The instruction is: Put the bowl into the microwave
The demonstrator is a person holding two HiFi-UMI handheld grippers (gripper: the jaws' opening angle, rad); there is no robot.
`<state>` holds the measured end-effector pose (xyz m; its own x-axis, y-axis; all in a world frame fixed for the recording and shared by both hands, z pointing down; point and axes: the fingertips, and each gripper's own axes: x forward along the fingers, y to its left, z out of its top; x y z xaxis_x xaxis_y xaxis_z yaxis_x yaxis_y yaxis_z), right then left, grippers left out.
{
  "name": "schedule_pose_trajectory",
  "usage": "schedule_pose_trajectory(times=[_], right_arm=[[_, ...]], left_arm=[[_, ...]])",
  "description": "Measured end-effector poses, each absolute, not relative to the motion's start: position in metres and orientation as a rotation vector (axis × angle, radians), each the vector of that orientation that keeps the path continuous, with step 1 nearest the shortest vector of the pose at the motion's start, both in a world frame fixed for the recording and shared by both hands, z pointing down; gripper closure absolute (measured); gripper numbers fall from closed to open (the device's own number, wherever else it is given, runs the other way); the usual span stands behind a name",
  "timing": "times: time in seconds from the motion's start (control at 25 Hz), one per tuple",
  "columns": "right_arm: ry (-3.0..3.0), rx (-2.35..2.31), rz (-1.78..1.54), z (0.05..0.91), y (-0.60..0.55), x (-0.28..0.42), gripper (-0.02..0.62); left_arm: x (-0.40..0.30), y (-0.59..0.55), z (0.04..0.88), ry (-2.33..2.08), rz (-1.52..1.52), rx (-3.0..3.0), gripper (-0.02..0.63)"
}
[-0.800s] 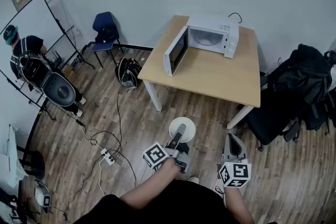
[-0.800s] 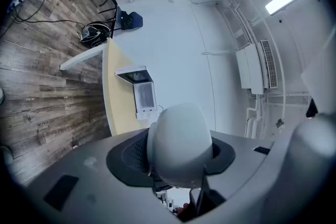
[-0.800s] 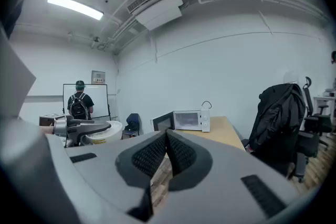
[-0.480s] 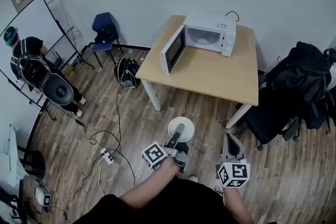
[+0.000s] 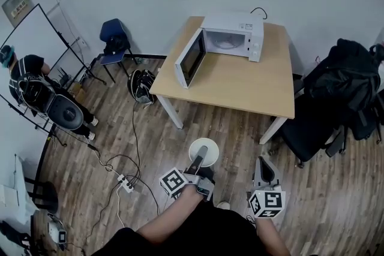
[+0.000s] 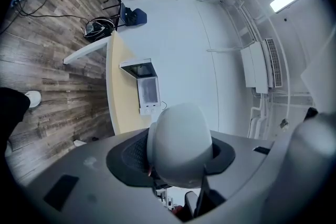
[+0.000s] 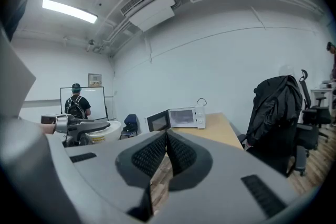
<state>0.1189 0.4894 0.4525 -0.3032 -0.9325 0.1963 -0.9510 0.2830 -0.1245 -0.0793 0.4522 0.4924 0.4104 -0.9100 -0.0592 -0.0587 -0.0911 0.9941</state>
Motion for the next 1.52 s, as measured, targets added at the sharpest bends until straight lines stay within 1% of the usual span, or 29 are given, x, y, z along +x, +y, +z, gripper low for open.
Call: schedule_pose_trajectory(times=[0.32, 0.6, 0.72, 1.04, 1.2, 1.32, 1.52], right_arm=[[-2.41, 1.822, 0.417, 0.466, 0.429, 0.118, 0.535], [-2.385, 1.837, 0.396, 0.455, 0.332, 0.108, 0.537], [-2.348, 1.88, 0.452, 0.452, 0.29, 0.108, 0.536], [-2.336, 1.889, 0.435, 0.442, 0.203, 0.073, 0.535], [-2.3, 1.903, 0.438, 0.451, 0.169, 0.063, 0.536], [-2.27, 1.918, 0.435, 0.457, 0.152, 0.058, 0.535], [-2.254, 1.903, 0.394, 0.458, 0.135, 0.051, 0.537]], left_arm=[[-0.089, 0.381, 0.509, -0.933, -0.914, 1.487, 0.399], [-0.096, 0.287, 0.509, -0.898, -0.903, 1.517, 0.399], [-0.096, 0.249, 0.51, -0.873, -0.899, 1.497, 0.397], [-0.108, 0.171, 0.517, -0.82, -0.8, 1.494, 0.397], [-0.11, 0.14, 0.529, -0.783, -0.761, 1.478, 0.399], [-0.117, 0.12, 0.543, -0.823, -0.672, 1.514, 0.399], [-0.116, 0.088, 0.543, -0.798, -0.683, 1.537, 0.399]])
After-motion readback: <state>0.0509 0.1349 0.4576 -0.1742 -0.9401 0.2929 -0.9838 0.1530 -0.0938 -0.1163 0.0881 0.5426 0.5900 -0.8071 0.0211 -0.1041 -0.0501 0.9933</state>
